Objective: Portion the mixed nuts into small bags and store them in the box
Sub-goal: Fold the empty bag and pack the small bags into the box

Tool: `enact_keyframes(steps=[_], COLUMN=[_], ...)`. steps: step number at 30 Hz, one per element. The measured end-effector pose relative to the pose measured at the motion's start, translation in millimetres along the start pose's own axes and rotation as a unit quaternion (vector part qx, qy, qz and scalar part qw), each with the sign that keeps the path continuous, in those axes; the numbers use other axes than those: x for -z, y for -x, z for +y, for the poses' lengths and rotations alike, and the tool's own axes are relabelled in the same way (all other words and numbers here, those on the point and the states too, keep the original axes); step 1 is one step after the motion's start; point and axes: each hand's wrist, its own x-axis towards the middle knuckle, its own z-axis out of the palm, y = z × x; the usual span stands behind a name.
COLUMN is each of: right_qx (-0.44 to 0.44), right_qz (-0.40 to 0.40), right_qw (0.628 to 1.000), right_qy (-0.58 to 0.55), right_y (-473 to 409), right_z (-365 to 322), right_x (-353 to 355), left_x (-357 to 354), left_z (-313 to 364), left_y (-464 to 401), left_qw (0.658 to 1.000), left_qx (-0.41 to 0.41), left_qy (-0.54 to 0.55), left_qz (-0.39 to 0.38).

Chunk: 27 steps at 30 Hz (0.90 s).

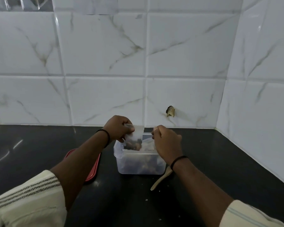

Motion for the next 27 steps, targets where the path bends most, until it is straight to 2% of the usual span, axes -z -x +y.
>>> enact_keyframes(steps=[1,3,5,6,7,9,13,16,18,20,23,25,27], right_qx=[0.0,0.006,0.019,0.024,0.026,0.028,0.004,-0.024,-0.047,-0.087,-0.154,-0.173,-0.185], right_qz=[0.024,0.069,0.106,0.118,0.127,0.142,0.154,0.145,0.129,0.091,-0.013,-0.104,-0.181], right_qw=[1.0,0.997,0.994,0.992,0.991,0.988,0.986,0.985,0.985,0.986,0.988,0.973,0.951], right_qy=[-0.013,-0.025,-0.036,-0.041,-0.045,-0.05,-0.067,-0.089,-0.107,-0.108,-0.005,0.108,0.169], right_y=[3,7,10,11,11,12,14,10,8,6,7,10,14], right_z=[1,4,7,8,11,18,34,47,56,66,81,86,86], right_x=[-1,1,4,5,6,6,4,9,19,34,54,62,66], left_x=[-3,-10,-18,-21,-25,-31,-37,-37,-40,-43,-43,-41,-41], left_z=[-3,-8,-11,-10,-8,-5,0,0,1,0,-2,-2,-3], left_y=[-2,-5,-6,-5,-4,-2,-5,-12,-13,-12,-6,0,6], left_qw=[1.0,0.986,0.955,0.945,0.942,0.941,0.897,0.884,0.888,0.913,0.955,0.958,0.954], left_qx=[0.004,-0.013,-0.067,-0.097,-0.117,-0.115,-0.065,-0.054,-0.055,-0.069,-0.107,-0.13,-0.129], left_qy=[-0.026,-0.158,-0.274,-0.294,-0.301,-0.319,-0.416,-0.42,-0.41,-0.374,-0.275,-0.214,-0.163], left_qz=[0.003,0.044,0.097,0.103,0.089,0.01,-0.137,-0.198,-0.201,-0.148,0.02,0.139,0.216])
